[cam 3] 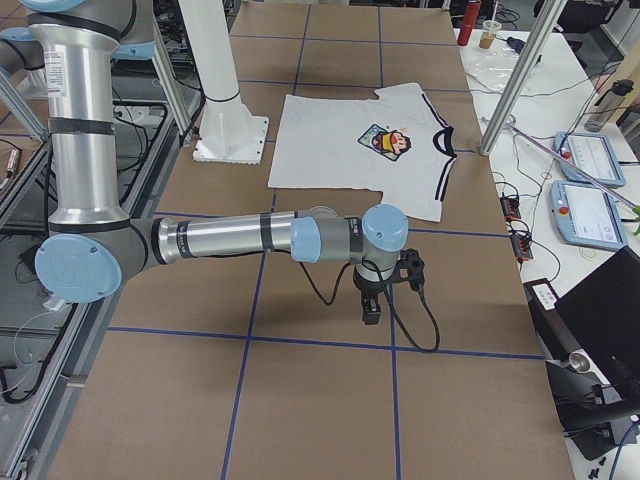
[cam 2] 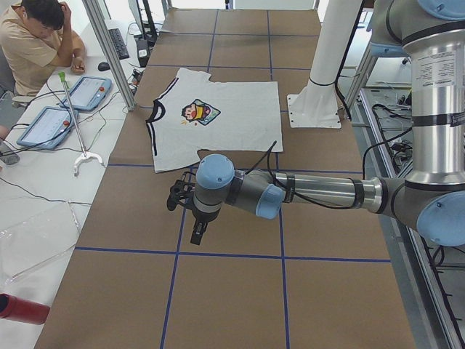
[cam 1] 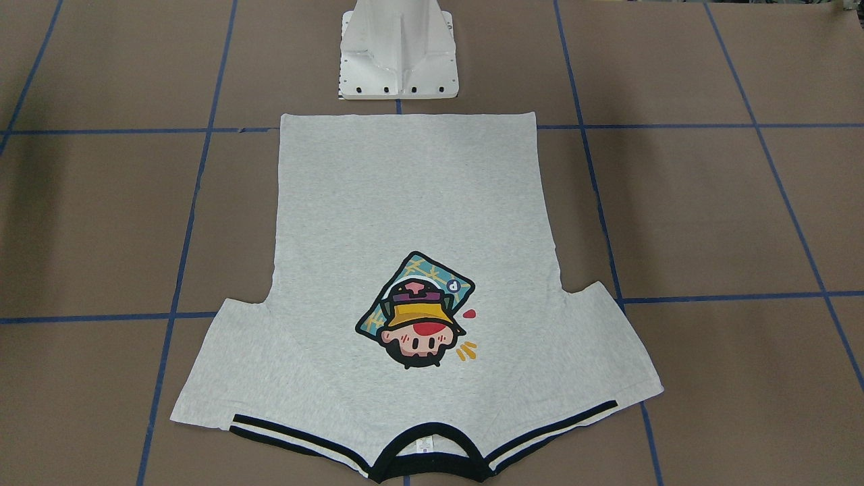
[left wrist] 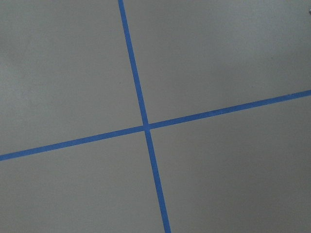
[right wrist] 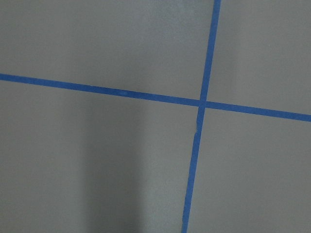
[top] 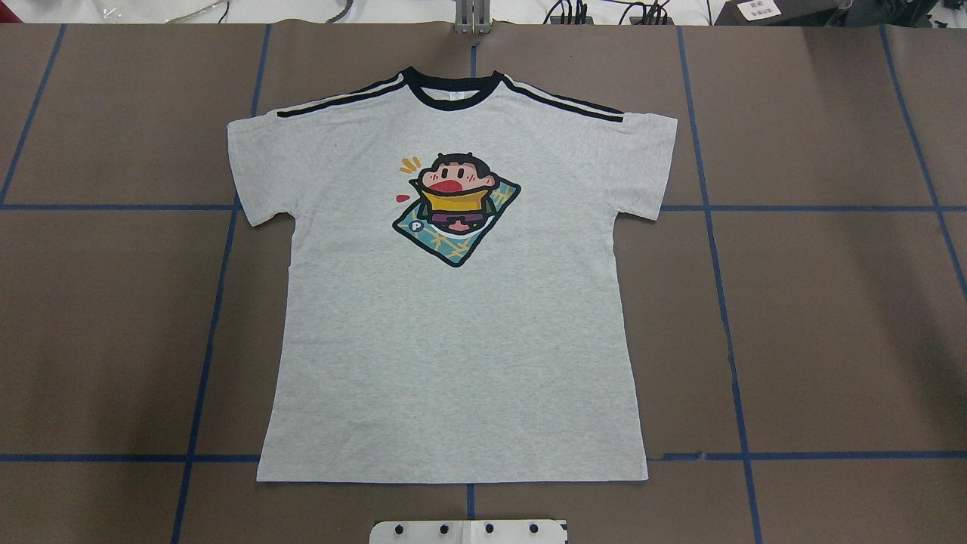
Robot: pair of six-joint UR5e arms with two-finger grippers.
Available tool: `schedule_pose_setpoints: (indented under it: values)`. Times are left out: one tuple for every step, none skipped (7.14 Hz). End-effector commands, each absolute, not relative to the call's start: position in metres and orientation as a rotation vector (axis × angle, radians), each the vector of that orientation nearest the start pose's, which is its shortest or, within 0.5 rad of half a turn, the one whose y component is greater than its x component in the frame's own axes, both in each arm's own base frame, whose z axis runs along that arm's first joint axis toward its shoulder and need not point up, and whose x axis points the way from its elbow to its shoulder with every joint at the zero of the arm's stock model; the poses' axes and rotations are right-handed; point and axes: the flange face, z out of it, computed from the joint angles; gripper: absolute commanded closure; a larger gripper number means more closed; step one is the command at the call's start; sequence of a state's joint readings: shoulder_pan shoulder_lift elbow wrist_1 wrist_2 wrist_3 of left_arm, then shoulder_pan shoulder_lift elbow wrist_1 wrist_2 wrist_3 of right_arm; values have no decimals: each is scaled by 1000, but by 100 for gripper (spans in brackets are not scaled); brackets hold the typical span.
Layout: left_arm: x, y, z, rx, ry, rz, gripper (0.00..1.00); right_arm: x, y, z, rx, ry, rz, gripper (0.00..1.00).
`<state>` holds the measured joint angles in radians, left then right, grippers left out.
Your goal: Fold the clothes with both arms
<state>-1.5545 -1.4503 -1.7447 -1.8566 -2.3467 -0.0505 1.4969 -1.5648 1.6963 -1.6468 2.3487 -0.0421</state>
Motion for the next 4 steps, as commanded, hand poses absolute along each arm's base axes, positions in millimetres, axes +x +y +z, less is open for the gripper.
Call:
schedule_pose_setpoints:
  values:
    - [-56,-463,587,326,780,110,0,23,-496,604,31,-770,-138,0]
    - [-57,-459,590,324,777,107,0,22,-496,604,32,-770,-140,0]
    - [-56,-459,601,307,779,102,0,22,-496,603,32,-771,-139,0]
    - [-56,-460,593,336,782,112,0,22,-497,603,32,-774,-138,0]
